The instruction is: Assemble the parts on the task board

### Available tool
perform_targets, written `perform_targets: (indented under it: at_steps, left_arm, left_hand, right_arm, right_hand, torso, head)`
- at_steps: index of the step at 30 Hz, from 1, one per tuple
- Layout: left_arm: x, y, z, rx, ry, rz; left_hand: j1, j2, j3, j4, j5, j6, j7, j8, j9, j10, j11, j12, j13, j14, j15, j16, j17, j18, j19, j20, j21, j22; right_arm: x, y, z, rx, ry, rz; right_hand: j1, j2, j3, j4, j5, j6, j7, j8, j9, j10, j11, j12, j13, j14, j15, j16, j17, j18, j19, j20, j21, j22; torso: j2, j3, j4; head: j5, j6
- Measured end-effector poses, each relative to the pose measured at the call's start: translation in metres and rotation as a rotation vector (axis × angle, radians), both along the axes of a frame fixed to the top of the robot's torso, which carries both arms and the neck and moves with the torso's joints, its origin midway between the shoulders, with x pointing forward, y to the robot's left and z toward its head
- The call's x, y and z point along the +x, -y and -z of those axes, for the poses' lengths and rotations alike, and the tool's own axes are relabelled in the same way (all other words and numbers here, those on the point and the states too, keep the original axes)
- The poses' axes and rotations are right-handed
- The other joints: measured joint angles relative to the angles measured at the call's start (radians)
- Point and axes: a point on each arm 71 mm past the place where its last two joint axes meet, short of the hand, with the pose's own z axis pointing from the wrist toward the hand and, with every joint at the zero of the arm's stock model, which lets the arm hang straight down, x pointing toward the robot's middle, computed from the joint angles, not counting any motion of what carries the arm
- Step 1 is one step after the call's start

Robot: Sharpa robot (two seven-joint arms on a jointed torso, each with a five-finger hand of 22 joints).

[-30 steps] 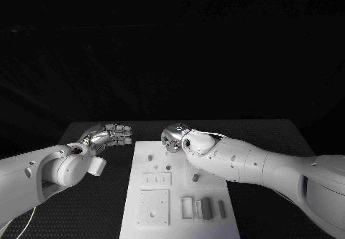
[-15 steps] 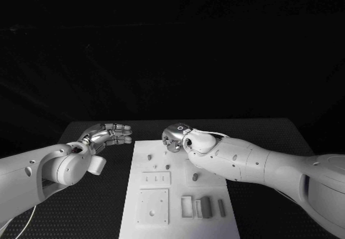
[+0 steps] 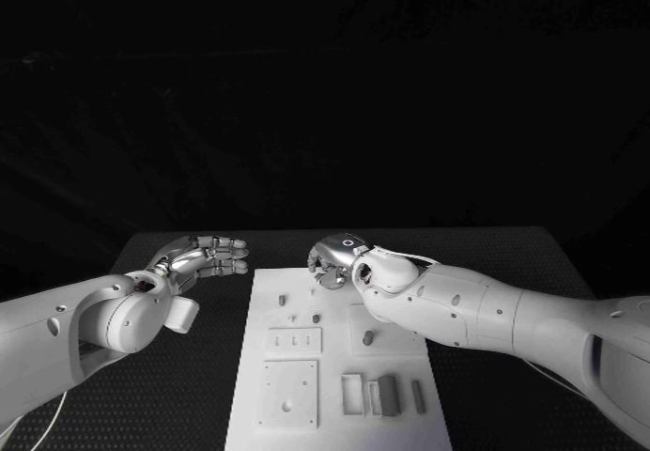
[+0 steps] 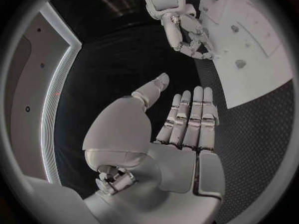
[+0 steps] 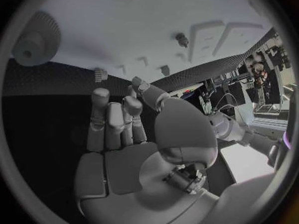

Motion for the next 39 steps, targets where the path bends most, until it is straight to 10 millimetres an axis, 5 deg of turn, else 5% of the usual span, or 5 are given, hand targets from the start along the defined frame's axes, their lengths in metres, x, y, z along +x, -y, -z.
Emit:
perform_targets:
  at_steps: [10, 16, 19, 23, 39]
  left_arm:
    - [0.0, -0.001, 0.0, 0.0, 0.0, -0.002]
    - [0.0, -0.003, 0.0, 0.001, 0.0, -0.005]
    - [0.0, -0.004, 0.0, 0.001, 0.0, -0.007]
    - [0.0, -0.004, 0.0, 0.001, 0.0, -0.006]
    - [0.001, -0.002, 0.0, 0.001, 0.0, -0.003]
  left_hand:
    - [0.0, 0.0, 0.0, 0.0, 0.0, 0.0, 0.0, 0.0, 0.0, 0.0, 0.0, -0.004, 0.0, 0.0, 0.0, 0.0, 0.0, 0.0, 0.0, 0.0, -0.004, 0.0]
    - [0.0, 0.0, 0.0, 0.0, 0.0, 0.0, 0.0, 0.0, 0.0, 0.0, 0.0, -0.004, 0.0, 0.0, 0.0, -0.004, 0.0, 0.0, 0.0, 0.0, -0.004, 0.0]
    - [0.0, 0.0, 0.0, 0.0, 0.0, 0.0, 0.0, 0.0, -0.001, 0.0, 0.0, -0.004, -0.001, 0.0, 0.0, -0.004, 0.0, 0.0, 0.0, 0.0, -0.004, 0.0]
    - [0.0, 0.0, 0.0, 0.0, 0.0, 0.0, 0.0, 0.0, -0.001, 0.0, 0.0, -0.004, -0.001, 0.0, 0.0, -0.004, 0.0, 0.0, 0.0, 0.0, -0.004, 0.0]
    - [0.0, 0.0, 0.0, 0.0, 0.0, 0.0, 0.0, 0.0, -0.001, 0.0, 0.0, -0.004, -0.001, 0.0, 0.0, -0.004, 0.0, 0.0, 0.0, 0.0, -0.004, 0.0]
  right_arm:
    - [0.005, 0.019, -0.018, 0.106, 0.018, 0.045]
    - [0.012, 0.039, -0.026, 0.165, 0.005, 0.104]
    - [0.017, 0.048, -0.028, 0.197, -0.015, 0.141]
    - [0.025, 0.056, -0.029, 0.236, -0.059, 0.186]
    - [0.043, 0.056, -0.017, 0.219, -0.241, 0.224]
  right_hand:
    - [-0.026, -0.028, 0.006, 0.011, 0.0, -0.022, -0.003, -0.013, 0.001, 0.005, 0.005, 0.0, 0.0, 0.006, 0.006, 0.004, 0.0, 0.004, 0.009, -0.002, 0.0, 0.001]
    - [-0.076, -0.078, 0.008, 0.071, 0.0, -0.04, -0.007, -0.033, -0.001, 0.01, 0.018, 0.0, 0.0, 0.011, 0.019, 0.004, -0.002, 0.004, 0.015, 0.0, 0.0, 0.001]
    - [-0.097, -0.087, 0.008, 0.083, 0.0, -0.075, 0.003, -0.05, -0.006, 0.003, 0.029, 0.0, 0.0, 0.002, 0.028, 0.004, -0.015, 0.004, 0.016, -0.002, 0.0, 0.001]
    - [-0.125, -0.099, -0.001, 0.097, 0.0, -0.159, 0.055, -0.073, -0.014, -0.011, 0.043, 0.0, 0.004, -0.016, 0.044, 0.004, -0.036, 0.002, 0.018, 0.0, -0.005, 0.001]
    - [-0.124, -0.044, -0.068, 0.009, 0.0, -0.2, 0.061, -0.082, -0.016, -0.053, 0.048, 0.004, 0.014, -0.073, 0.047, 0.004, -0.062, -0.005, -0.013, 0.009, -0.006, 0.0]
  torso:
    - [0.0, 0.0005, -0.0022]
    - [0.001, 0.0005, -0.002]
    - [0.001, 0.0004, -0.002]
    - [0.001, 0.0004, -0.0017]
    - [0.001, -0.0011, 0.0018]
  head:
    - [0.0, 0.009]
    - [-0.001, 0.013]
    - [-0.001, 0.015]
    - [-0.001, 0.018]
    - [-0.005, 0.021]
